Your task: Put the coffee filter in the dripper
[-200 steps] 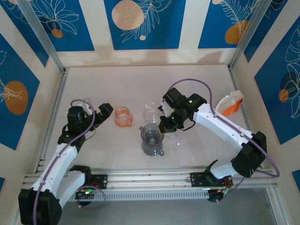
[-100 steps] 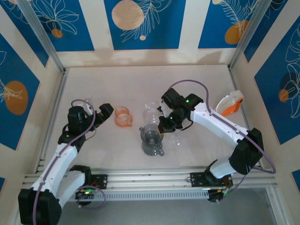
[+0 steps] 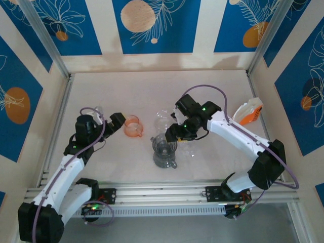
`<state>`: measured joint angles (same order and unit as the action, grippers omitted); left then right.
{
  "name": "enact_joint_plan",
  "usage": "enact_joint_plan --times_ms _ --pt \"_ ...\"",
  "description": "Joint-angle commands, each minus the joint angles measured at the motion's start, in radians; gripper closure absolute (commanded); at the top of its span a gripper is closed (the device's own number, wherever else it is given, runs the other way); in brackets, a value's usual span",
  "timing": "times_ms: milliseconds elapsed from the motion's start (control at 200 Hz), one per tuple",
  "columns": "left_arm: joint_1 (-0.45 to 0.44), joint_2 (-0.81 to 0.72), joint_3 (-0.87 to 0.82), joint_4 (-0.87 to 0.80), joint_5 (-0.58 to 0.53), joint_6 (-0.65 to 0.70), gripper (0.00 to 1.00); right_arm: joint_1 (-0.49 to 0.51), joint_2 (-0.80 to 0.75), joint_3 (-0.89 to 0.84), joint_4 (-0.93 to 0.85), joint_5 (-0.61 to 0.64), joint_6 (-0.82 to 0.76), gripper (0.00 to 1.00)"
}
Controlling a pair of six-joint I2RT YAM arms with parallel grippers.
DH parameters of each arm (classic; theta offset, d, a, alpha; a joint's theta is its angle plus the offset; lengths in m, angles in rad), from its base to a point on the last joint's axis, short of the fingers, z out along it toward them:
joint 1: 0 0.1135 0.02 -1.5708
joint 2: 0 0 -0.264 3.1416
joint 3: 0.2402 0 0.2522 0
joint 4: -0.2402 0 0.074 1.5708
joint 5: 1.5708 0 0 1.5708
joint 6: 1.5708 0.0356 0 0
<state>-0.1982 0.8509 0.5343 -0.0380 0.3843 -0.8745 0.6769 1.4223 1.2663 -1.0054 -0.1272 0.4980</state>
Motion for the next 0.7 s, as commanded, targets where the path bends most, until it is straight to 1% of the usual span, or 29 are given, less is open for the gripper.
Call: enact_joint_plan --times_ms 0,95,160,250,395,495,565,625,695 --pt "-0.073 0.018 0.046 0.014 -0.044 0.057 0.00 -0.031 -0.100 -0.035 0.036 0.032 0.032 0.36" --pt "-0.158 0.048 0.099 -0.042 -0.101 0.105 0.00 -0.090 -0.166 -0.082 0.060 0.082 0.068 0.36" --pt "-0.186 0.075 0.138 -0.109 -0.126 0.123 0.00 -0.166 -0.221 -0.136 0.077 0.105 0.095 0.36" --pt "-0.188 0.095 0.147 -0.139 -0.136 0.133 0.00 -0.297 -0.300 -0.218 0.101 0.127 0.130 0.36" --pt "-0.188 0.083 0.081 -0.048 -0.112 0.101 0.00 -0.546 -0.384 -0.302 0.111 0.134 0.123 0.35" --pt "-0.188 0.088 0.056 -0.021 -0.102 0.092 0.00 -0.740 -0.411 -0.346 0.145 0.118 0.105 0.35" --pt "-0.188 0.098 0.046 -0.016 -0.096 0.093 0.00 -0.862 -0.421 -0.361 0.176 0.107 0.135 0.37" --pt "-0.188 0.109 0.038 -0.004 -0.086 0.093 0.00 -0.944 -0.417 -0.364 0.222 0.070 0.160 0.39" --pt "-0.188 0.123 0.029 0.010 -0.075 0.095 0.00 -1.016 -0.390 -0.347 0.257 0.093 0.183 0.43"
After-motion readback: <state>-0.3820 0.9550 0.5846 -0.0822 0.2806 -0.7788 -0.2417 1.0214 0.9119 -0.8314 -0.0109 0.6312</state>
